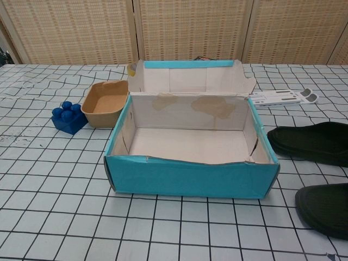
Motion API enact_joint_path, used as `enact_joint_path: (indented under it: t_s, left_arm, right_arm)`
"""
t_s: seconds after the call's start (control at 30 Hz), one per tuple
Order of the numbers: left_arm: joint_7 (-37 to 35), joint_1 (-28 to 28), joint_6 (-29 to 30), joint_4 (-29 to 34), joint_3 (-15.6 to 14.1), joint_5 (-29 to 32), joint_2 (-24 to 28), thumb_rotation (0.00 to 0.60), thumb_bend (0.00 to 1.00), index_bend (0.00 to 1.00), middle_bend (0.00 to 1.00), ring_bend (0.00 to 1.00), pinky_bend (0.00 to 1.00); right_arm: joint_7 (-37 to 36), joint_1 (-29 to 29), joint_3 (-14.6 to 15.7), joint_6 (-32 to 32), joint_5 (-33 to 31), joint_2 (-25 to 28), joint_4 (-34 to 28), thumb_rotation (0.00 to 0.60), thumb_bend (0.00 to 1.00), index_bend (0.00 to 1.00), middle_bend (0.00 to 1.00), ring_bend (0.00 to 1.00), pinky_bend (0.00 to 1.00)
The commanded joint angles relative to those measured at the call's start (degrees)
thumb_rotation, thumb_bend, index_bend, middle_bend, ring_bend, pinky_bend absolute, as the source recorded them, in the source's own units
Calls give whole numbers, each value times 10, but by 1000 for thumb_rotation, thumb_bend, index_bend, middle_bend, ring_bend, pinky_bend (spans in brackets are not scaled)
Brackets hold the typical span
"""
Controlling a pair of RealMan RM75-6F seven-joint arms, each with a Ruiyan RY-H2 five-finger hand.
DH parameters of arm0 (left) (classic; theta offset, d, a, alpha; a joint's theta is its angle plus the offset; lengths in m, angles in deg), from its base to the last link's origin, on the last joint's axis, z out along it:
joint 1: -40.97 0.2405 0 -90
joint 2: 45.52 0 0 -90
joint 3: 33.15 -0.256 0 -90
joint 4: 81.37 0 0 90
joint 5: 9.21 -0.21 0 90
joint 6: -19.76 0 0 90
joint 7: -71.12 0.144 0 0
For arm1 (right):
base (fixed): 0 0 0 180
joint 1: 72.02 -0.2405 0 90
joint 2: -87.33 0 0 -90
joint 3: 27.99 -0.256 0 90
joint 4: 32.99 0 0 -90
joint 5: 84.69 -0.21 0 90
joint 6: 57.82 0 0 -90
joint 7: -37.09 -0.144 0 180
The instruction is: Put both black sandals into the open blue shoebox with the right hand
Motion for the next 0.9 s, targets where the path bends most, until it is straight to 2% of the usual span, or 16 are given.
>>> enact_joint_path:
  t_s: [0.03, 0.53, 0.9]
  left_arm:
    - [0, 0, -1, 0, 0, 1, 0, 600, 579, 385, 374, 390, 550]
    - [-5, -1, -7, 1, -1, 3, 2, 600, 578, 385, 374, 390, 550]
    - [-3, -3, -13, 0, -3, 3, 1, 600, 579, 385, 374, 390, 550]
  right_arm:
    - [13, 0, -1, -6, -12, -8, 4, 600, 0, 0, 0, 0, 75]
    - [16, -10, 1, -31, -24, -24, 16, 600, 0, 1, 0, 0, 89]
    - [23, -11, -10, -30, -47, -42, 42, 600, 0, 48, 34, 0, 103]
